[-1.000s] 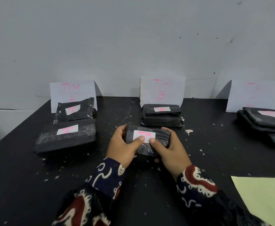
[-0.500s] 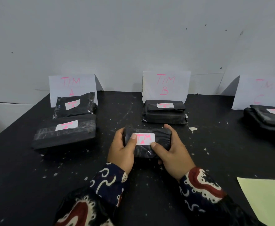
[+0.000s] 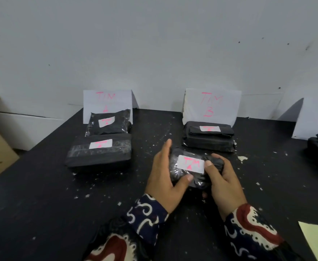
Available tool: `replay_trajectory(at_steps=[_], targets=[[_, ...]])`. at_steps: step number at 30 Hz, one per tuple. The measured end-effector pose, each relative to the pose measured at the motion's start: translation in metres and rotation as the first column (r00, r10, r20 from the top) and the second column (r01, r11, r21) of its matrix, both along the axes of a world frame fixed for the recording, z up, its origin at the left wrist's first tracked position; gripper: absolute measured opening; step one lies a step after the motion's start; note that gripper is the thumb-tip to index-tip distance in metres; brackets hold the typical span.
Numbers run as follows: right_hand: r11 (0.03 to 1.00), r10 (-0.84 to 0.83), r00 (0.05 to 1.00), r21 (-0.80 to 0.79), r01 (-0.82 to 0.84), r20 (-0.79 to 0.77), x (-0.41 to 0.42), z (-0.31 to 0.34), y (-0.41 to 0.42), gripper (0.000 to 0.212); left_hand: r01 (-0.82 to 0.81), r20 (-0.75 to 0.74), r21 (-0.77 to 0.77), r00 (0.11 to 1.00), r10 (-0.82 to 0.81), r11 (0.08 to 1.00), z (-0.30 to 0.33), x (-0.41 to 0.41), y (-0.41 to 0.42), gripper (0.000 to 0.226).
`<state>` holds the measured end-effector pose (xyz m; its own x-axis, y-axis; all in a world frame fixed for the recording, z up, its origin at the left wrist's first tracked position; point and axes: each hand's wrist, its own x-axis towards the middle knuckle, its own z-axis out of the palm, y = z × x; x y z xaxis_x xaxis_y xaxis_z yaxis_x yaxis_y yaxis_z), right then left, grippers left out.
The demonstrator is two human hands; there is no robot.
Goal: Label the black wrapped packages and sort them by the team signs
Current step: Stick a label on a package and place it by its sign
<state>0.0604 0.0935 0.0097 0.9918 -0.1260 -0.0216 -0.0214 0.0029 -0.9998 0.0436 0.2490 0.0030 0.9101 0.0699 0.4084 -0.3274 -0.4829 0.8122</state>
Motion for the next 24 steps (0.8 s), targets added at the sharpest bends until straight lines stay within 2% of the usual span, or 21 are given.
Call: replay_trajectory(at_steps=[3, 5, 7, 9, 14, 16, 19, 20, 22, 24], targets=[[0.994, 0.016, 0.998, 0.107, -0.009, -0.066, 0.0, 0.0, 0.0, 0.019, 0.036, 0.084, 0.266, 0.995, -0.06, 0.963, 0.001, -0.004, 0.008, 0.084], [0.988, 0.06, 0.991, 0.148, -0.042, -0.122, -0.002, 0.002, 0.004, 0.018, 0.01, 0.163, 0.458, 0.982, -0.095, 0.889, -0.002, -0.006, 0.016, 0.072], [0.98, 0.124, 0.979, 0.172, -0.096, -0.163, -0.004, 0.005, 0.01, 0.018, -0.04, 0.234, 0.582, 0.965, -0.12, 0.812, -0.006, -0.008, 0.025, 0.057], [0.969, 0.185, 0.962, 0.2, -0.145, -0.199, -0.008, 0.01, 0.02, 0.02, -0.06, 0.255, 0.606, 0.959, -0.122, 0.793, -0.007, -0.011, 0.036, 0.049], [0.928, 0.292, 0.925, 0.306, -0.212, -0.243, -0.011, 0.024, 0.046, 0.044, -0.134, 0.307, 0.531, 0.951, -0.042, 0.837, -0.005, -0.026, 0.078, 0.043], [0.933, 0.286, 0.929, 0.288, -0.215, -0.234, -0.007, 0.023, 0.061, 0.04, -0.19, 0.349, 0.45, 0.937, 0.024, 0.873, -0.003, -0.032, 0.094, 0.043], [0.955, 0.296, 0.946, 0.039, -0.294, -0.134, 0.003, 0.011, 0.09, 0.02, -0.3, 0.389, 0.332, 0.907, 0.16, 0.894, 0.002, -0.039, 0.114, 0.044], [0.945, 0.313, 0.946, -0.075, -0.32, -0.087, 0.007, 0.004, 0.098, 0.021, -0.334, 0.399, 0.304, 0.895, 0.199, 0.892, 0.003, -0.04, 0.12, 0.044], [0.886, 0.348, 0.937, -0.338, -0.319, 0.026, 0.015, -0.007, 0.113, 0.031, -0.386, 0.412, 0.26, 0.873, 0.26, 0.885, 0.005, -0.043, 0.133, 0.044], [0.791, 0.397, 0.903, -0.56, -0.247, 0.163, 0.016, -0.008, 0.128, 0.047, -0.434, 0.402, 0.228, 0.857, 0.322, 0.872, 0.006, -0.046, 0.146, 0.046]])
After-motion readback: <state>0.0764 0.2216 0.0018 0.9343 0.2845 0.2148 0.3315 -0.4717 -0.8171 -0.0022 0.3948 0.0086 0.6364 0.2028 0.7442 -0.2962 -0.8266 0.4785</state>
